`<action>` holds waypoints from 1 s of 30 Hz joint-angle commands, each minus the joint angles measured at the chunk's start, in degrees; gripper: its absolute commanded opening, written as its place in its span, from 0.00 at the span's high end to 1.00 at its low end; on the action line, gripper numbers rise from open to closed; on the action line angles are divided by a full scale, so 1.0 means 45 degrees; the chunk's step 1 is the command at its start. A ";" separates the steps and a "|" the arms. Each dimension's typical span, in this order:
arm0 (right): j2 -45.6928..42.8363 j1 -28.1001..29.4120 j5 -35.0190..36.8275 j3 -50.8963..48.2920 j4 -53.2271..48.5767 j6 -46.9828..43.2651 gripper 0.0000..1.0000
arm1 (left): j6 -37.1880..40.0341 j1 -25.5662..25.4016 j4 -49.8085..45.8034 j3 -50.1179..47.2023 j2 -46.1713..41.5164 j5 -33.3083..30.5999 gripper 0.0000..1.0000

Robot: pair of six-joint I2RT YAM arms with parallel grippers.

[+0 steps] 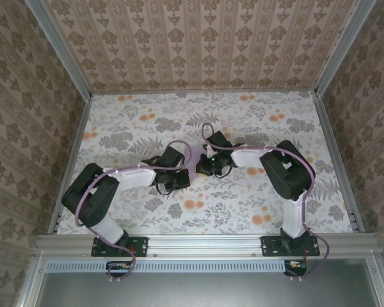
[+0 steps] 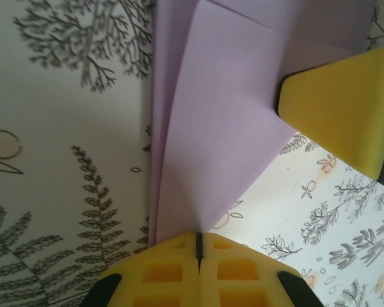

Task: Fold a paper plane with a square sheet of paper (pick it up from the middle)
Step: Third fold the triangle at the center of the table.

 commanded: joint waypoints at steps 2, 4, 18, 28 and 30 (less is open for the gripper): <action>0.0530 -0.0169 0.1103 -0.0276 -0.1294 0.0165 1.00 | -0.0306 -0.0035 -0.0531 -0.0429 0.0031 -0.0630 1.00; 0.0529 -0.0170 0.1122 -0.0311 -0.1306 0.0175 1.00 | -0.0485 -0.0046 -0.0407 -0.0832 -0.0076 -0.0489 1.00; -0.0728 0.0108 0.0986 -0.2453 0.0724 0.3023 1.00 | -0.0821 0.0955 0.1789 -0.2246 -0.3445 0.0312 1.00; -0.1361 0.0368 0.0908 -0.2205 0.1183 0.3340 1.00 | -0.0531 0.0398 0.2021 -0.0360 -0.0756 0.0133 1.00; -0.1567 0.0349 0.0893 -0.2199 0.1249 0.3120 0.97 | -0.0416 0.0486 0.1948 -0.0074 -0.0469 0.0060 1.00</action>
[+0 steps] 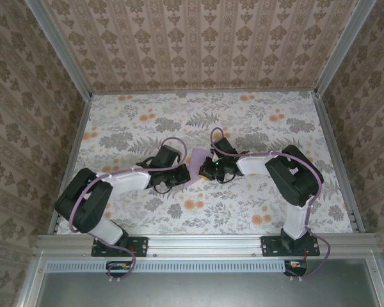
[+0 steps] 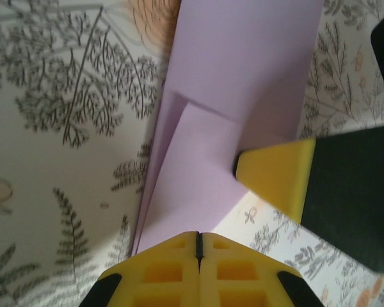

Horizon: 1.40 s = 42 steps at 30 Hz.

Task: Fold a paper plane with a square sheet of paper (pick it up from the middle)
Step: Third fold the triangle at the center of the table, then fourth fold the wing at the center of the table.

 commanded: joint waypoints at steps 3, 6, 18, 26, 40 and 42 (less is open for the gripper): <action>-0.0737 0.0040 0.0328 -0.0104 -0.0751 -0.0430 0.90 | 0.0397 0.0079 -0.0385 0.1006 0.0788 -0.0253 1.00; -0.1286 -0.0149 0.0581 -0.0281 -0.0843 -0.0583 0.82 | 0.0436 0.0093 -0.0500 0.1141 0.1232 -0.0331 1.00; -0.2367 -0.0800 0.1621 -0.1282 -0.1249 -0.0070 0.54 | 0.0644 0.0320 -0.0636 0.1707 0.1834 -0.0540 1.00; -0.1623 -0.0846 0.0955 -0.0984 -0.0799 0.0084 0.53 | 0.0611 0.0439 -0.0801 0.1515 0.1848 -0.0506 1.00; -0.1141 -0.0879 0.0365 -0.0879 -0.0039 0.0330 0.57 | 0.0629 0.0449 -0.0990 0.1514 0.1923 -0.0549 1.00; -0.1084 -0.0872 0.0241 -0.0898 0.0175 0.0350 0.60 | 0.0612 0.0459 -0.0980 0.1485 0.1925 -0.0534 1.00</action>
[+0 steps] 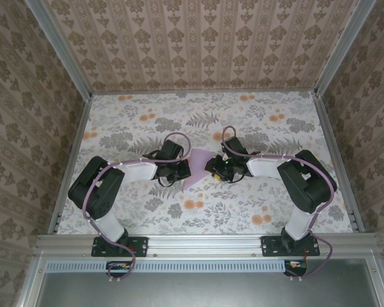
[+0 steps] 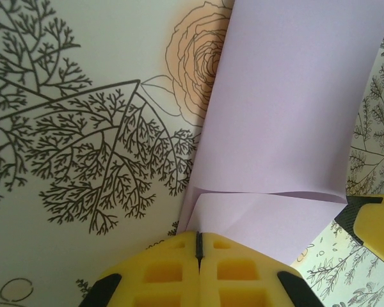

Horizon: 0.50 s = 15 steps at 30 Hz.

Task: Fold a paper plane with a square sheet of paper (pick it up from the middle)
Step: Fourth fold the wing at the center of the table.

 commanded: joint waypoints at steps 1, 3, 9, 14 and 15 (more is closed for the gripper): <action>0.0350 -0.0017 -0.0460 0.0217 0.0557 0.0257 0.61 | 0.0230 0.0097 -0.0267 0.0066 0.0159 -0.0107 1.00; 0.0437 -0.0004 -0.0507 0.0235 0.0639 0.0245 0.63 | 0.0232 0.0097 -0.0266 0.0077 0.0171 -0.0097 1.00; 0.0481 -0.0021 -0.0666 0.0116 0.1074 0.0345 0.67 | 0.0224 0.0095 -0.0266 0.0038 0.0199 -0.0087 1.00; 0.0453 -0.0030 -0.0900 -0.0071 0.1669 0.0527 0.71 | 0.0225 0.0112 -0.0266 0.0043 0.0175 -0.0087 1.00; 0.0426 -0.0040 -0.0948 -0.0110 0.1753 0.0540 0.71 | 0.0222 0.0123 -0.0266 0.0033 0.0172 -0.0085 1.00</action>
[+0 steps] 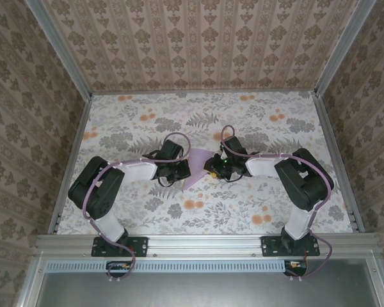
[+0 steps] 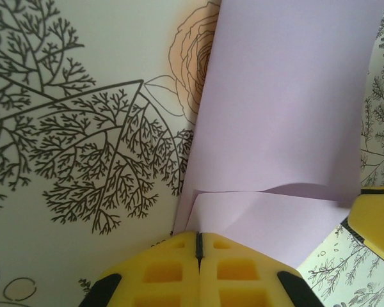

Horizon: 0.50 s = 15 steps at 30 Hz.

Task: Fold a paper plane with a square sheet of paper (pick it up from the middle)
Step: Fourth fold the wing at the center of the table.

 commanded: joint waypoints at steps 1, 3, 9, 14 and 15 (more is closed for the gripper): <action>0.0110 -0.0028 -0.0451 -0.0147 0.0662 0.0315 0.71 | 0.0221 0.0114 -0.0246 0.0038 0.0170 -0.0086 1.00; 0.0056 -0.0035 -0.0432 -0.0206 0.0667 0.0336 0.71 | 0.0227 0.0115 -0.0262 0.0033 0.0170 -0.0081 1.00; -0.0090 -0.0072 -0.0377 -0.0373 0.0710 0.0420 0.70 | 0.0248 0.0114 -0.0301 -0.0001 0.0150 -0.0105 1.00; -0.0357 -0.0094 0.0147 -0.0491 0.0062 0.0245 0.62 | 0.0249 0.0153 -0.0300 -0.0048 0.0158 -0.0116 1.00; -0.0393 -0.0112 0.0158 -0.0513 0.0040 0.0258 0.61 | 0.0245 0.0153 -0.0300 -0.0041 0.0151 -0.0126 1.00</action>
